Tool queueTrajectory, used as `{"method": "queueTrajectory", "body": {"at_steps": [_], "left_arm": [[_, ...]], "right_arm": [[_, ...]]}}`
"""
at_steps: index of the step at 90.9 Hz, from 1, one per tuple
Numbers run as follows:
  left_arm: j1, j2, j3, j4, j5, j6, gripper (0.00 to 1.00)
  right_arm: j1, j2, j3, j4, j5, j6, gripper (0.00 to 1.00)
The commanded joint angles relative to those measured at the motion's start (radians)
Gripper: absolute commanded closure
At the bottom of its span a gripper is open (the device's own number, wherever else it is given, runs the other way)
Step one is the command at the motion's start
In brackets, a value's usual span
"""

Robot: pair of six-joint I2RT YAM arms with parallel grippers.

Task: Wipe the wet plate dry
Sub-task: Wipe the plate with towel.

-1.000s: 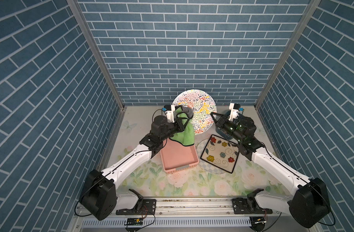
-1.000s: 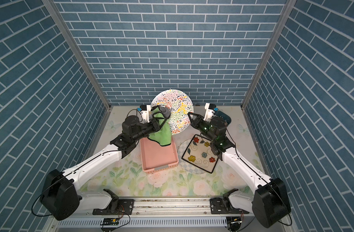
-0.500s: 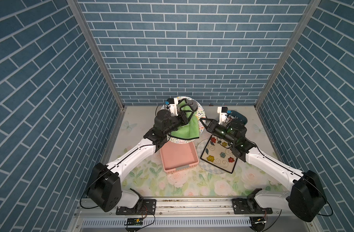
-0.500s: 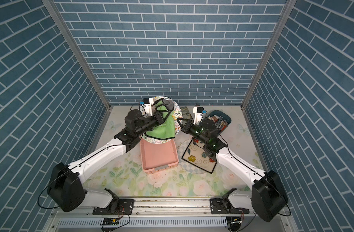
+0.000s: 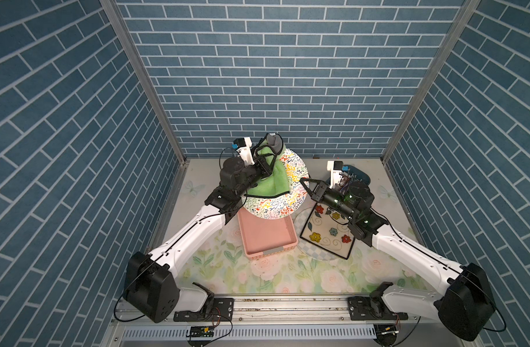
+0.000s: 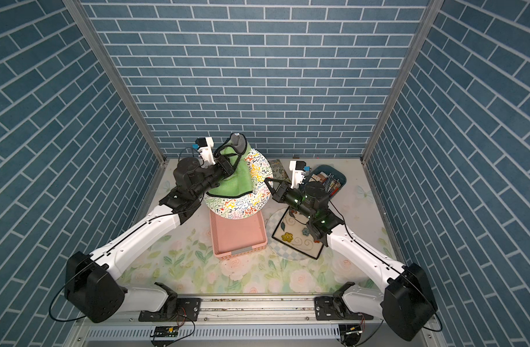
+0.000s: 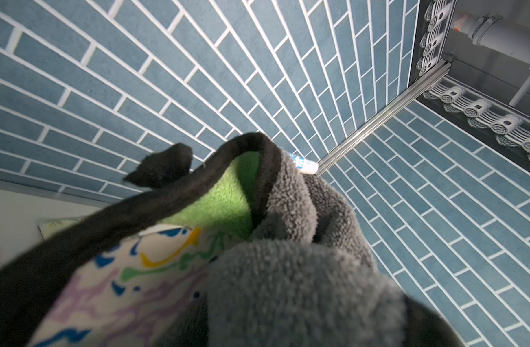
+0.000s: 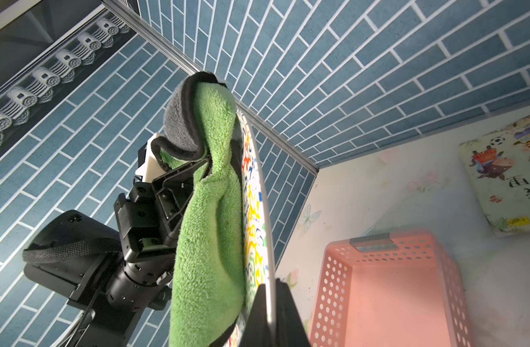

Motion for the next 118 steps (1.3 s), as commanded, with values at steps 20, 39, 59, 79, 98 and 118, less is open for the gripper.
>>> {"method": "queueTrajectory", "body": {"at_steps": [20,39,59,79,98,118], "left_arm": [[0.032,0.047,0.062,-0.163,-0.051,0.045,1.00],[0.147,-0.018,0.026,-0.275,-0.048,0.092,1.00],[-0.008,0.095,0.035,-0.162,0.140,0.116,1.00],[0.042,0.061,0.016,-0.233,0.071,0.114,1.00],[0.046,0.036,-0.071,-0.319,0.147,0.237,1.00],[-0.161,0.108,-0.099,-0.085,0.238,0.165,1.00]], "right_arm": [[0.042,-0.046,0.081,0.171,-0.064,-0.056,1.00],[-0.007,-0.111,0.020,0.160,-0.031,-0.037,1.00],[0.032,-0.014,0.084,0.219,-0.088,-0.020,1.00],[-0.099,-0.095,0.064,0.185,-0.048,0.022,1.00],[-0.155,-0.135,0.040,0.177,-0.089,0.033,1.00],[-0.090,-0.073,0.062,0.297,-0.076,0.075,1.00]]}}
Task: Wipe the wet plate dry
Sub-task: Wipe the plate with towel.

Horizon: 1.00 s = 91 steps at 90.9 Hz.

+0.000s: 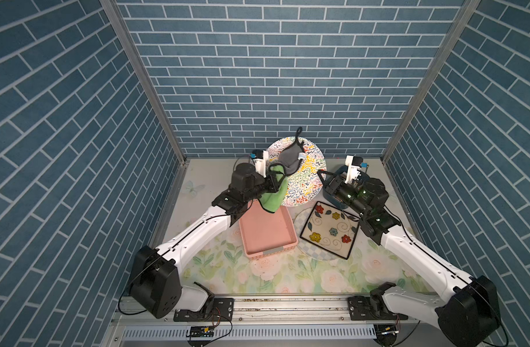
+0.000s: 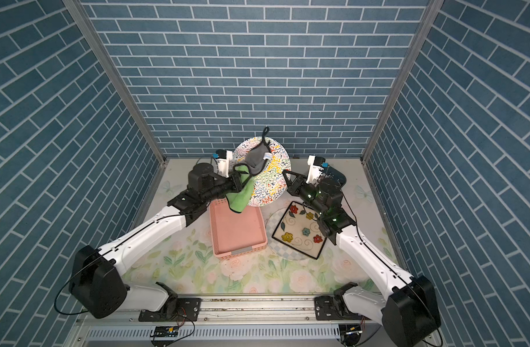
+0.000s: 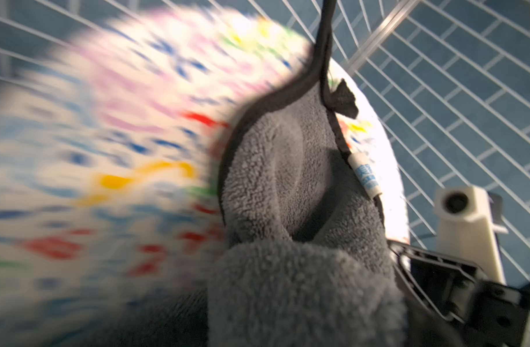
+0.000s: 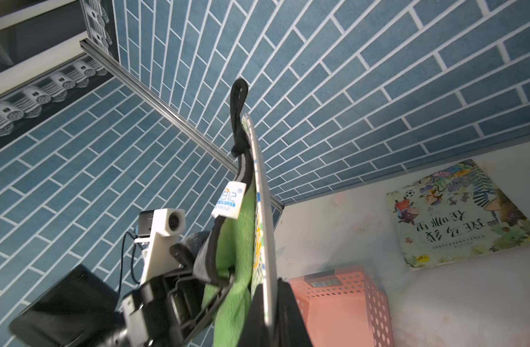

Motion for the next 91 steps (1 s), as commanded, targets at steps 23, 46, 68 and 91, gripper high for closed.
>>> {"method": "queueTrajectory", "body": {"at_steps": [23,46,68,91], "left_arm": [[0.113,-0.040,-0.059,0.017,-0.021,-0.118,1.00],[-0.008,0.015,0.006,0.049,-0.002,-0.075,1.00],[-0.063,0.111,0.141,0.120,0.035,-0.128,1.00],[0.244,-0.020,0.097,0.035,0.041,-0.190,1.00]], "right_arm": [[-0.049,-0.094,0.035,0.283,-0.114,0.194,1.00],[0.047,-0.062,-0.010,0.341,-0.121,0.180,1.00],[0.075,-0.010,-0.007,0.399,-0.105,0.221,1.00],[-0.003,-0.107,-0.081,0.384,-0.133,0.231,1.00]]}}
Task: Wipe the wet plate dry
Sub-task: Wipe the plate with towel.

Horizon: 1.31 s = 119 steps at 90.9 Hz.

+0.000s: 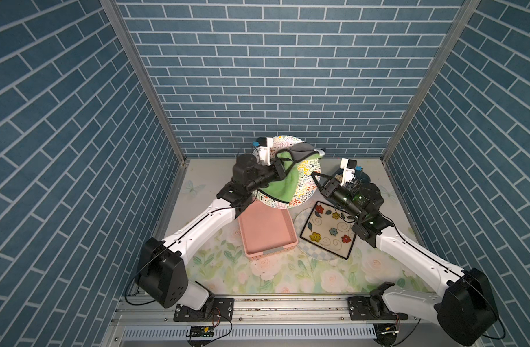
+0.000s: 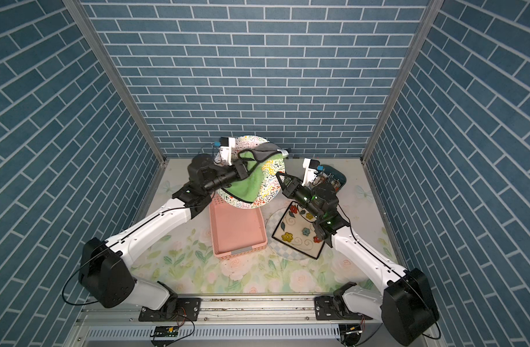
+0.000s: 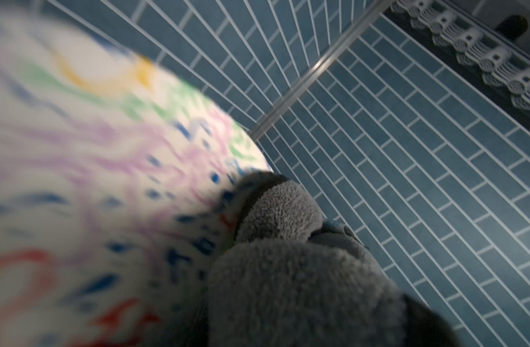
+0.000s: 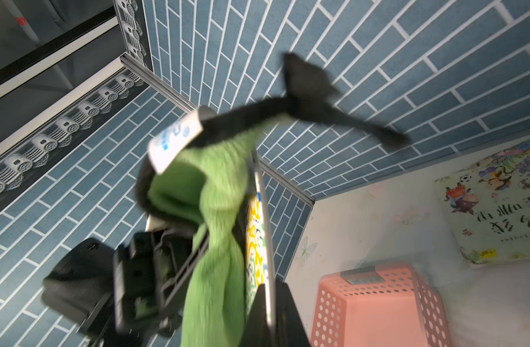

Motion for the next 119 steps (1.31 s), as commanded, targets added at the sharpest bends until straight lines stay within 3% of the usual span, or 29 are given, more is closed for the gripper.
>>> {"method": "queueTrajectory", "body": {"at_steps": [1,9,15,22,31,43,68,81,97,119], "left_arm": [[0.131,-0.069,-0.030,-0.103,-0.044,0.009,1.00],[0.192,-0.132,-0.060,-0.126,-0.008,0.018,1.00],[0.249,-0.175,-0.093,-0.083,0.078,-0.046,1.00],[0.333,-0.216,-0.192,0.130,0.216,-0.266,1.00],[0.392,-0.222,-0.310,0.559,0.305,-0.632,1.00],[0.345,-0.169,-0.305,0.913,0.314,-0.908,1.00],[0.170,-0.071,-0.148,1.258,0.163,-1.168,1.00],[0.116,-0.062,-0.130,1.321,0.065,-1.220,1.00],[0.024,-0.051,-0.129,1.304,0.058,-1.137,1.00],[-0.192,0.067,-0.072,1.362,0.070,-1.098,1.00]], "right_arm": [[-0.033,-0.116,0.002,0.208,-0.089,0.095,1.00],[-0.076,-0.155,-0.009,0.206,-0.097,0.102,1.00],[-0.117,-0.172,-0.007,0.218,-0.112,0.121,1.00],[-0.163,-0.176,-0.001,0.272,-0.144,0.161,1.00],[-0.195,-0.159,0.024,0.365,-0.182,0.210,1.00],[-0.181,-0.111,0.086,0.415,-0.235,0.218,1.00],[-0.084,-0.037,0.092,0.455,-0.235,0.217,1.00],[0.001,0.016,0.108,0.511,-0.254,0.211,1.00],[0.042,0.111,0.176,0.570,-0.252,0.231,1.00],[0.003,0.294,0.499,0.565,-0.227,0.248,1.00]]}}
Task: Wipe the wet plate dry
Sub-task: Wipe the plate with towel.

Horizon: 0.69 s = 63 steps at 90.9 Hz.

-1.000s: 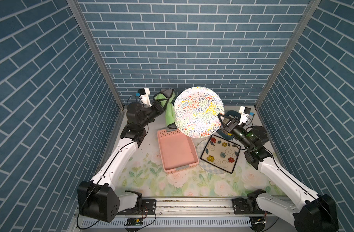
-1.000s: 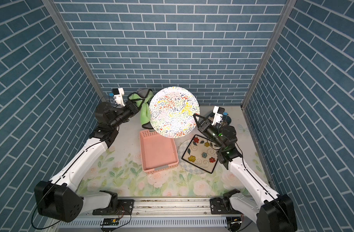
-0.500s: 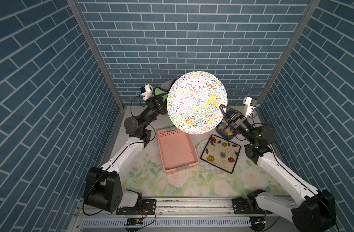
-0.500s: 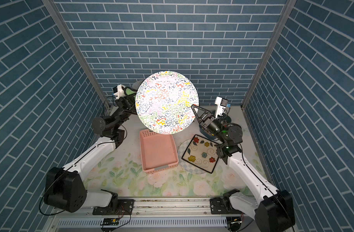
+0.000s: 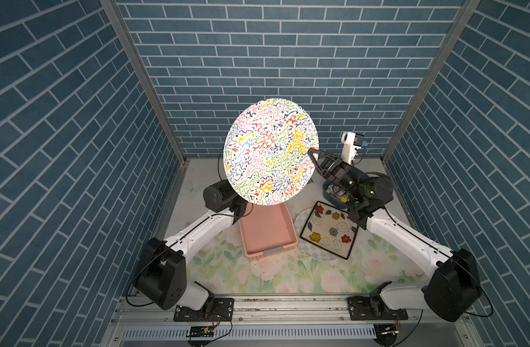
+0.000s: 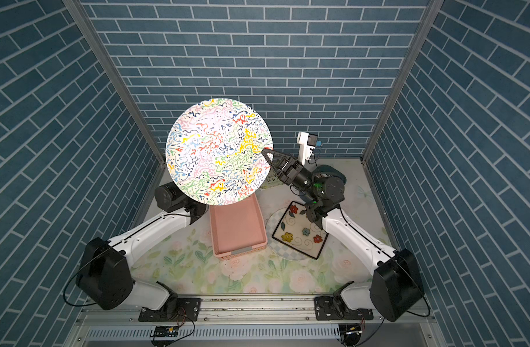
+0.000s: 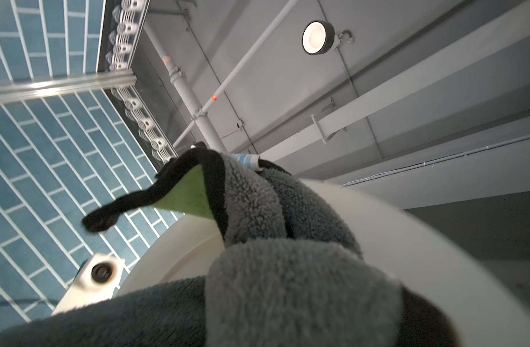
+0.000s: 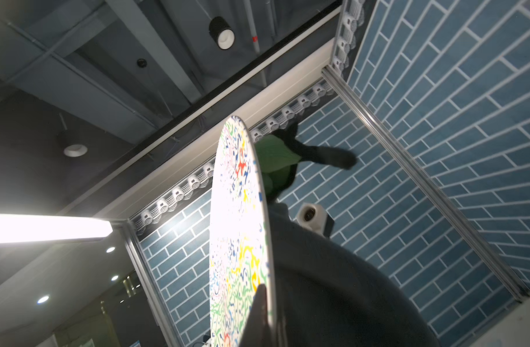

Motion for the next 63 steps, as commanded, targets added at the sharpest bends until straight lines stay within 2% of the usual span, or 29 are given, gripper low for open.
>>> {"method": "queueTrajectory", "body": {"at_steps": [1,10,17,24,34,43,54,63], "left_arm": [[-0.094,0.036,0.042,0.130,0.062,0.021,1.00],[-0.085,0.033,0.031,0.171,0.034,-0.005,1.00],[-0.040,0.008,0.020,0.173,0.015,-0.017,1.00],[0.017,-0.020,0.021,0.170,-0.004,-0.028,1.00],[0.085,-0.027,0.055,0.181,-0.039,-0.052,1.00],[0.096,0.003,0.111,0.198,-0.064,-0.073,1.00],[0.061,0.017,0.138,0.172,-0.077,-0.059,1.00],[-0.015,0.017,0.128,0.138,-0.075,-0.003,1.00]], "right_arm": [[-0.044,0.069,0.142,-0.003,0.072,0.007,1.00],[-0.132,0.064,0.153,-0.024,0.123,0.039,1.00],[-0.200,0.023,0.098,-0.013,0.133,0.064,1.00],[-0.218,-0.038,0.027,-0.017,0.100,0.042,1.00],[-0.175,-0.105,-0.096,-0.006,0.062,0.007,1.00],[-0.083,-0.126,-0.187,0.051,0.066,-0.012,1.00],[0.015,-0.072,-0.179,0.087,0.077,-0.036,1.00],[0.017,0.001,-0.096,0.116,0.085,-0.004,1.00]]}}
